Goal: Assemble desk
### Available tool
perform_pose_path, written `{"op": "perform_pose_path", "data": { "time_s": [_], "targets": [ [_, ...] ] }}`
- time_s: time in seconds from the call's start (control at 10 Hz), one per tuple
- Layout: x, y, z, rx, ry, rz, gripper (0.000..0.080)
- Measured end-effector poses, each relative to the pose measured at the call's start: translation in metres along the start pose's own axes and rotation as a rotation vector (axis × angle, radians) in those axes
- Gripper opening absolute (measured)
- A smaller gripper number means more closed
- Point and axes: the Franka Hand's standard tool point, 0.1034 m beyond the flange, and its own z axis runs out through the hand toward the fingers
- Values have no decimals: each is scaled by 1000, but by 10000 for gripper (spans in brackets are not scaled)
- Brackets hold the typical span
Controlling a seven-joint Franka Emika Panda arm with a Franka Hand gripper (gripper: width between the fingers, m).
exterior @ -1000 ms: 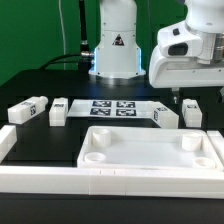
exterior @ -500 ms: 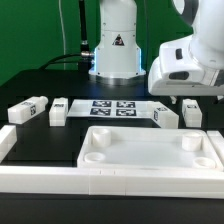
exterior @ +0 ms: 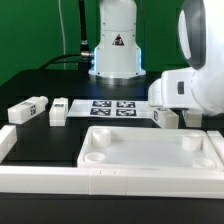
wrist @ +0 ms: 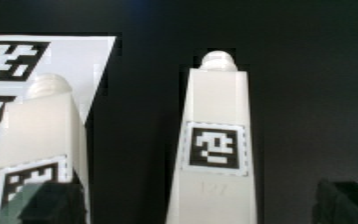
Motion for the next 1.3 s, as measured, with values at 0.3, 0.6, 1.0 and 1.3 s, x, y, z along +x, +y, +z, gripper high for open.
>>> {"op": "perform_pose_path", "data": {
  "time_s": [0.3, 0.6, 1.0, 1.3],
  "targets": [
    [4, -8, 5, -13, 7, -10, 649],
    [10, -9, 10, -13, 8, -10, 649],
    [12, -10, 14, -15, 4, -11, 637],
    [12, -10, 14, -15, 3, -11, 284]
  ]
}}
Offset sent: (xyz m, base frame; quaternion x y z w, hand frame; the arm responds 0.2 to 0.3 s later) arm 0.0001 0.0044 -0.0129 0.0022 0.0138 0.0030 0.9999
